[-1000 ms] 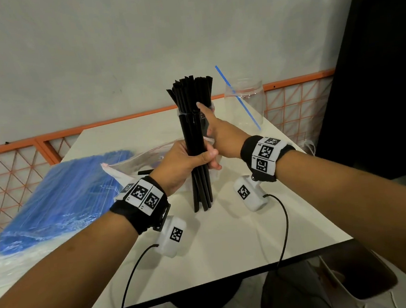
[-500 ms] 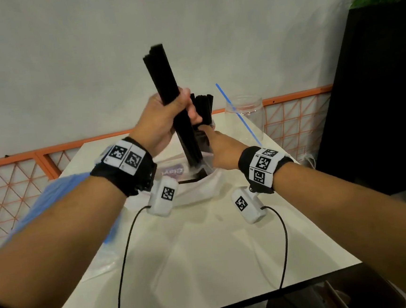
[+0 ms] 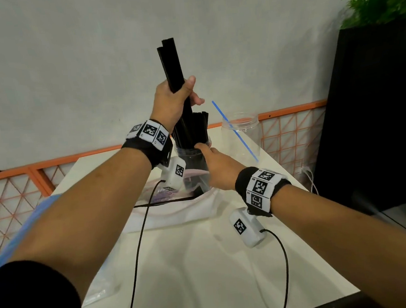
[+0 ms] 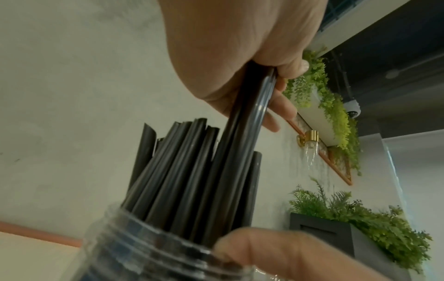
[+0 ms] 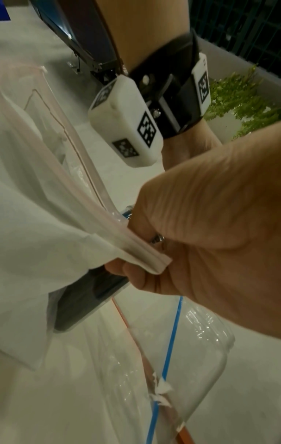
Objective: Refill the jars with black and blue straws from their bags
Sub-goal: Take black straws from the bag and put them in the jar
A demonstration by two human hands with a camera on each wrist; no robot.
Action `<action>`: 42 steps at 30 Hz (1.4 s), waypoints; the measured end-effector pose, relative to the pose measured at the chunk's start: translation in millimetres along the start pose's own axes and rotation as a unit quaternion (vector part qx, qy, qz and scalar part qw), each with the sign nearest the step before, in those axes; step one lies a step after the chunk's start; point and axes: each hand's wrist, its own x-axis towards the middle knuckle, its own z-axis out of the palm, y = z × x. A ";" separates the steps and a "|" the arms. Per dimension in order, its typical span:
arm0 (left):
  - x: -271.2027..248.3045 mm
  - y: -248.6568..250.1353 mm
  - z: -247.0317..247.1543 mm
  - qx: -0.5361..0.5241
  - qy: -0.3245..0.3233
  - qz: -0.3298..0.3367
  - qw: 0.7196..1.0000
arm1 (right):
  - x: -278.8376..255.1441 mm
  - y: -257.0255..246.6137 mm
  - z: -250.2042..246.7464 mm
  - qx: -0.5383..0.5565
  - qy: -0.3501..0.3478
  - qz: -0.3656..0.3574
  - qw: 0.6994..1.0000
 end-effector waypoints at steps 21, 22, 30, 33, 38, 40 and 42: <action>16.8 -32.9 -10.8 0.225 0.058 -0.041 0.972 | -0.8 0.3 2.5 -0.035 0.007 -0.008 0.999; 23.1 -25.5 -11.6 0.230 0.068 -0.018 0.971 | -0.5 0.4 2.3 -0.038 0.007 -0.008 0.999; 55.8 4.5 -12.6 0.454 -0.069 0.026 0.888 | 1.6 3.5 3.8 -0.044 0.009 -0.008 0.999; 48.7 -11.2 -11.2 0.497 -0.132 -0.018 0.857 | 3.1 5.1 3.1 -0.038 0.008 -0.006 0.999; 22.7 -40.5 -11.1 0.522 -0.208 -0.029 0.827 | 2.2 5.4 4.1 -0.028 0.010 -0.011 1.000; 13.4 -46.5 -11.8 0.541 -0.215 -0.031 0.813 | 1.4 5.8 3.3 -0.024 0.002 -0.012 1.000; 7.2 -45.5 -10.7 0.575 -0.220 -0.023 0.788 | -0.2 6.7 1.5 -0.030 -0.012 -0.011 0.999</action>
